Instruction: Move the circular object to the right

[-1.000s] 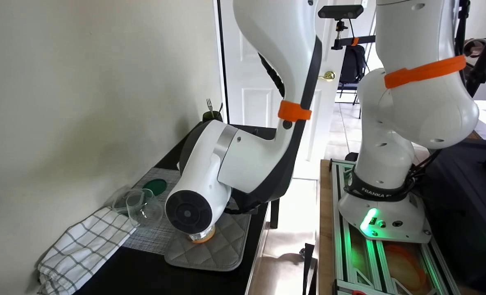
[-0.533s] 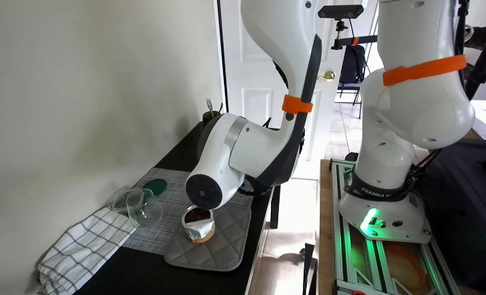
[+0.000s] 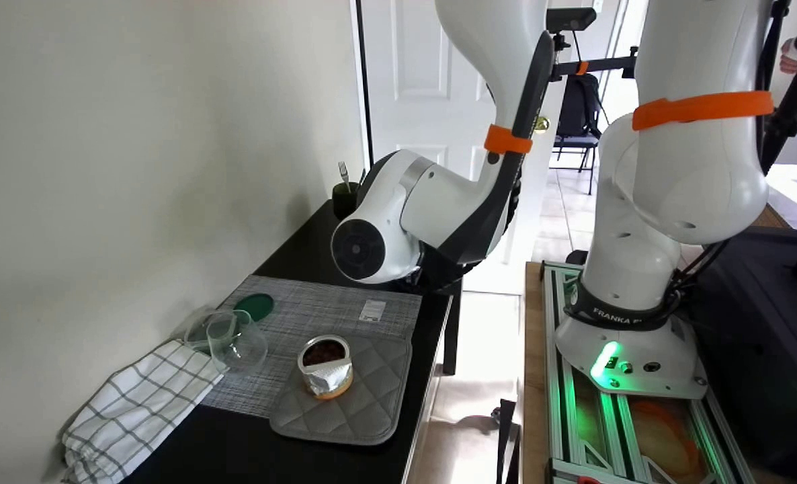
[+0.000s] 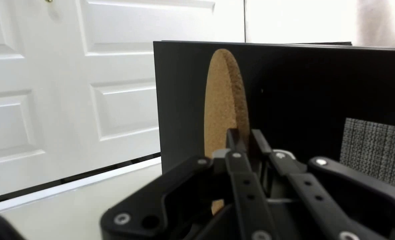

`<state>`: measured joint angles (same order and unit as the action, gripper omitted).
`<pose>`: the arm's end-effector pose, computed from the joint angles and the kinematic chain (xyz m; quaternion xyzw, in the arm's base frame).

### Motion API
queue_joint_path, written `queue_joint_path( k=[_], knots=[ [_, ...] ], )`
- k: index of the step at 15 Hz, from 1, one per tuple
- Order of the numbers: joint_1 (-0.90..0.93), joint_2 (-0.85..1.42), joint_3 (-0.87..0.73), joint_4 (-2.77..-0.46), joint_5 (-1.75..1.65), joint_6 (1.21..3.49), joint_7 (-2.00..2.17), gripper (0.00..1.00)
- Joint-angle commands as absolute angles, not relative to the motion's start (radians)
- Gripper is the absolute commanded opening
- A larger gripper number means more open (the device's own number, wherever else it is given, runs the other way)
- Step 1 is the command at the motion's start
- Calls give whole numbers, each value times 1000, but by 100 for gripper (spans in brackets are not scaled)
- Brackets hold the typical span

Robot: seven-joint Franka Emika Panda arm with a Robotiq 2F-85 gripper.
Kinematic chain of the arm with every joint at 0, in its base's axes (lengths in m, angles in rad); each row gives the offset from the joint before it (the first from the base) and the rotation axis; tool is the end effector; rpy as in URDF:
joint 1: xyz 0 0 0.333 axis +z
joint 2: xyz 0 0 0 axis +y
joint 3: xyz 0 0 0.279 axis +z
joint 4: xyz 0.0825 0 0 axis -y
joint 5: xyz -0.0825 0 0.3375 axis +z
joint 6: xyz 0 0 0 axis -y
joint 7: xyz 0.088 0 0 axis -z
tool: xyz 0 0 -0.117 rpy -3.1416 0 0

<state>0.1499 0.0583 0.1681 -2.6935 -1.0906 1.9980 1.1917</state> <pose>0.3251 0.0429 0.1943 0.8806 0.0025 0.0163 0.4735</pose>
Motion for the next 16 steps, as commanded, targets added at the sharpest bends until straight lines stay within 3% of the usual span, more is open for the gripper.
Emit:
queue_joint_path(
  k=[1,8,16],
  knots=[
    [161,87,164,-2665,-1115,1894,1205,3],
    [87,188,74,-2610,-1255,1688,1191,3],
    [-68,225,-30,-2590,-1445,2028,1222,3]
  ],
)
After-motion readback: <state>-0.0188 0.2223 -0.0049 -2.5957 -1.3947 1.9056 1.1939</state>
